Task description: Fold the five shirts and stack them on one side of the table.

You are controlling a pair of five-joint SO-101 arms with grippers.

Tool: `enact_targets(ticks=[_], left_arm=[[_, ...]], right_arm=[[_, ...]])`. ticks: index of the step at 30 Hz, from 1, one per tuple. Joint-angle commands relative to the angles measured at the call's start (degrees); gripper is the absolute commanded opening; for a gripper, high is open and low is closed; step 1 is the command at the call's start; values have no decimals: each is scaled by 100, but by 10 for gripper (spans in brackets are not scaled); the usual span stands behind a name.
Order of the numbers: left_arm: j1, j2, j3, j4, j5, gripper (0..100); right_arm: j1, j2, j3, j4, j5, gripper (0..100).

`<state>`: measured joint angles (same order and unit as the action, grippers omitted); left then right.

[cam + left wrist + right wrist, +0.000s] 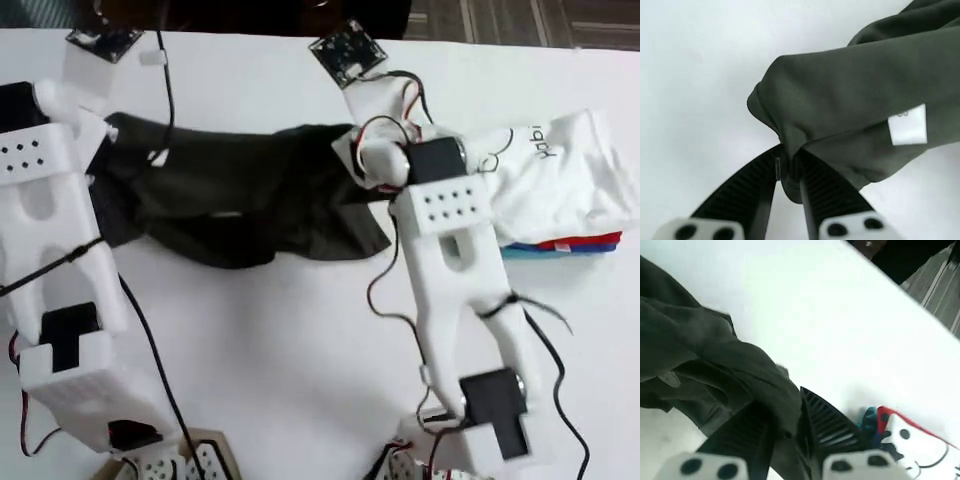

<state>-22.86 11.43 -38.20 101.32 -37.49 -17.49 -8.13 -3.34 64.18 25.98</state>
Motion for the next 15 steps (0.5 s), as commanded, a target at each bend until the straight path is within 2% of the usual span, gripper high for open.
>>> enact_targets(ticks=[1, 8, 15], left_arm=[[-105, -132, -286, 62, 35, 28], [-431, -123, -242, 70, 26, 28], [-914, -70, 760, 9, -44, 28]], right_arm=[[-92, -637, -193, -84, 26, 19], [-558, -769, -53, 752, 26, 20], [-1253, -409, 1187, 593, 26, 22]])
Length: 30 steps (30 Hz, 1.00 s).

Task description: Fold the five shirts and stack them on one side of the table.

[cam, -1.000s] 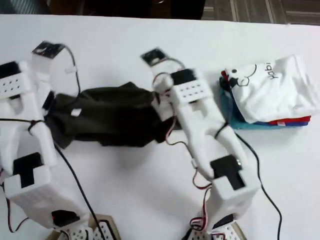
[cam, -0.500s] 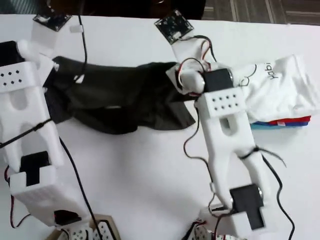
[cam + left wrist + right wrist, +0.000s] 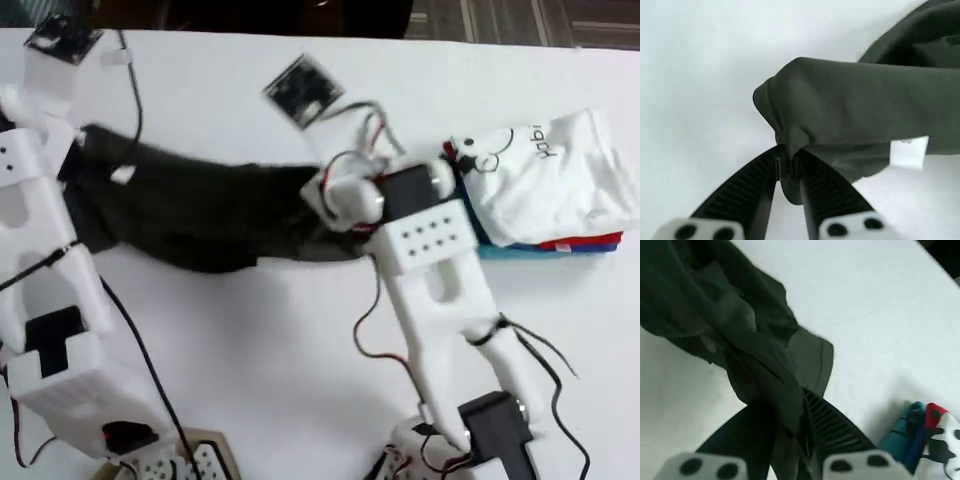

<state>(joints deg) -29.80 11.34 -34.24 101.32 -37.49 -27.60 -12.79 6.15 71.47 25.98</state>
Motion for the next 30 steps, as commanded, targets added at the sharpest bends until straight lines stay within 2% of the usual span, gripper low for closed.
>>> enact_targets(ticks=[1, 3, 7, 10, 16, 21, 26, 30], left_arm=[[-264, -62, 593, -26, -88, 28], [-343, -62, 1024, -132, -316, 28], [-580, -70, 1701, -527, -484, 28], [-800, -70, 1956, -774, -484, 28], [-1073, -70, 2044, -1002, -484, 28], [-1055, -62, 2026, -1002, -484, 28], [-1064, -62, 2044, -1002, -484, 28], [-1064, -62, 2053, -1002, -484, 28]], right_arm=[[-330, 136, 352, -224, 26, 22], [-479, 356, 501, -470, 26, 54], [-576, 1068, 545, -954, -176, 179], [-541, 1376, 308, -875, -299, 234], [-382, 919, -334, 180, -413, 238], [-40, 541, -44, 444, -404, 238], [453, 813, 695, -646, -492, 237], [462, 1543, 756, -1279, -1204, 236]])
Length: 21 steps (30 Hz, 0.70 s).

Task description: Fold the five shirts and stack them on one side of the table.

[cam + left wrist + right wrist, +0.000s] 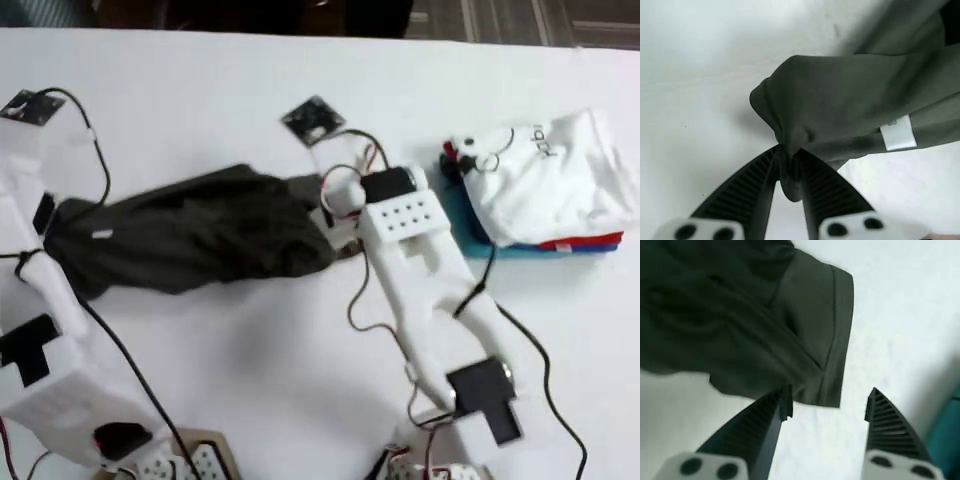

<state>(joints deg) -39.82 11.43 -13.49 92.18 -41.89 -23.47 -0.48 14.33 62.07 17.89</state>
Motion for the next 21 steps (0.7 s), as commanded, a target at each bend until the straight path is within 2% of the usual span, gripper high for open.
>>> enact_targets(ticks=[1, 8, 14, 21], left_arm=[[-62, -70, -22, -88, -44, 28], [-70, -70, -22, -88, -44, 28], [-70, -70, -22, -88, -44, 28], [-70, -70, -22, -88, -44, 28]], right_arm=[[48, 514, -185, -321, -554, 236], [66, 1596, -1187, 426, -1090, 236], [48, 2132, -1916, 936, -1125, 235], [48, 2413, -2048, 1042, -1134, 92]])
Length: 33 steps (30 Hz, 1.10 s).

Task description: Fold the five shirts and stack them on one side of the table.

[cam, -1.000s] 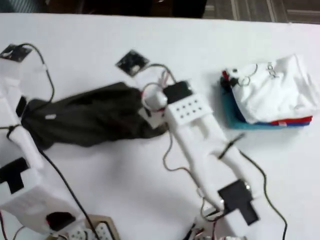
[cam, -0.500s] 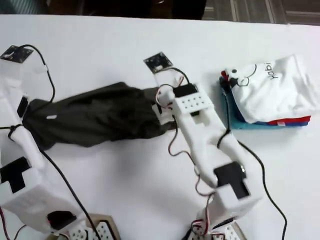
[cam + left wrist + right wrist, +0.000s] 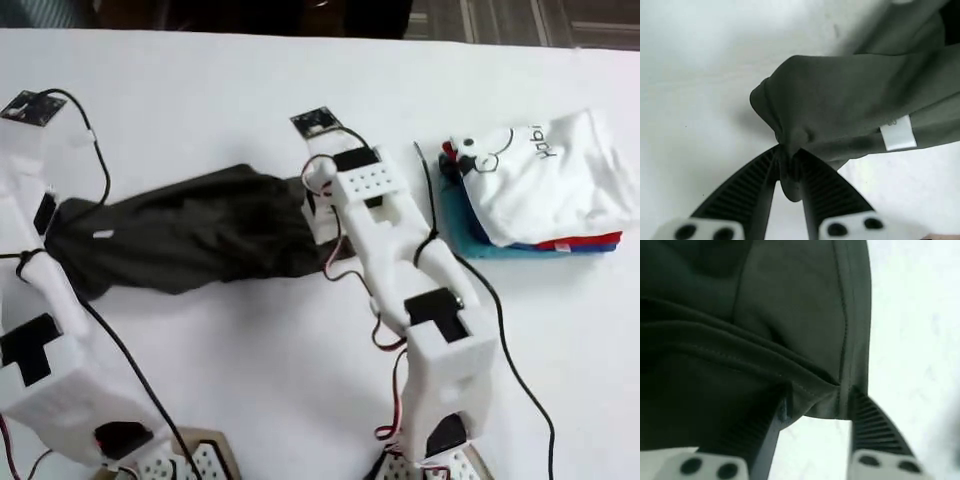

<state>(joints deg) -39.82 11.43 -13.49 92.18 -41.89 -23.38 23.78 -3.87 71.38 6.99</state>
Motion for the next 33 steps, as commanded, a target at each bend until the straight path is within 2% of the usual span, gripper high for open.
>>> enact_targets(ticks=[1, 11, 17, 25, 33], left_arm=[[-70, -70, -22, -88, -44, 28], [-70, -70, -22, -88, -44, 28], [-70, -70, -22, -88, -44, 28], [-70, -70, -22, -88, -44, 28], [-70, -70, -22, -88, -35, 28]], right_arm=[[40, -4, -229, 136, -44, 88], [40, -4, -202, 338, -18, 88], [40, -4, -220, 374, 0, 173], [31, 4, -237, 127, 0, 173], [-330, 4, -229, 66, 0, 172]])
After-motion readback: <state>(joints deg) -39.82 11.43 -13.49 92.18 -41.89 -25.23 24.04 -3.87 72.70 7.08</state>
